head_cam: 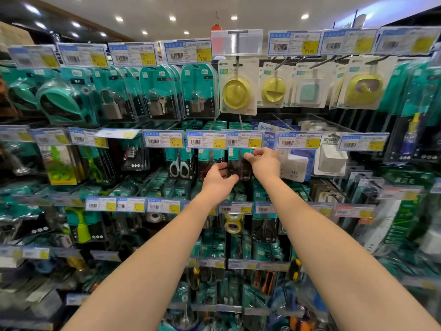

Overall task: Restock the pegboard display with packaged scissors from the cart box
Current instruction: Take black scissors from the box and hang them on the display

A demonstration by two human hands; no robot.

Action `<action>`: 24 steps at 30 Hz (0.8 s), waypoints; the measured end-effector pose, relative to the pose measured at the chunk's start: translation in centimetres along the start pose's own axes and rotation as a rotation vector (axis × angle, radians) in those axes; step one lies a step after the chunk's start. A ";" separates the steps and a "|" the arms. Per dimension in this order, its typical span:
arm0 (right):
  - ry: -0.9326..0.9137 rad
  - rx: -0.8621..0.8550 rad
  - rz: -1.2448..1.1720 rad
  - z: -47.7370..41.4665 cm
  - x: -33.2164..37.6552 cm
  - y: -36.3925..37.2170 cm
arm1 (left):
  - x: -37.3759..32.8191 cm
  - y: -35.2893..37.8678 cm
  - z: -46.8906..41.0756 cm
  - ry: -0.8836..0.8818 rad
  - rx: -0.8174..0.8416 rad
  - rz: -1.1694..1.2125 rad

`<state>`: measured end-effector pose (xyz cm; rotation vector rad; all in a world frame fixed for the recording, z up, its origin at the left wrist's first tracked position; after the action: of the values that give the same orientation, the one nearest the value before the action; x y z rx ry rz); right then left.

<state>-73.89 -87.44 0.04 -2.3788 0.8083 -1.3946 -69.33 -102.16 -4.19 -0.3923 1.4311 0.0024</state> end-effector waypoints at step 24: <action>-0.488 0.537 0.315 13.3 5.0 10.3 | 8.4 -12.4 7.8 0.229 -0.519 -0.912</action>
<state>-63.90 -99.40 -8.06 -1.9375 0.5507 -0.7359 -57.69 -113.65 -8.36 -1.4853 1.3489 -0.4264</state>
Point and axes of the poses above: each hand's wrist, its own z-axis away from the middle knuckle, its own y-axis out of the palm, x = y × z, the point moved 2 cm from there along -z, towards the middle knuckle, and after that the axes turned 14 degrees about -y, right-handed, at the moved point
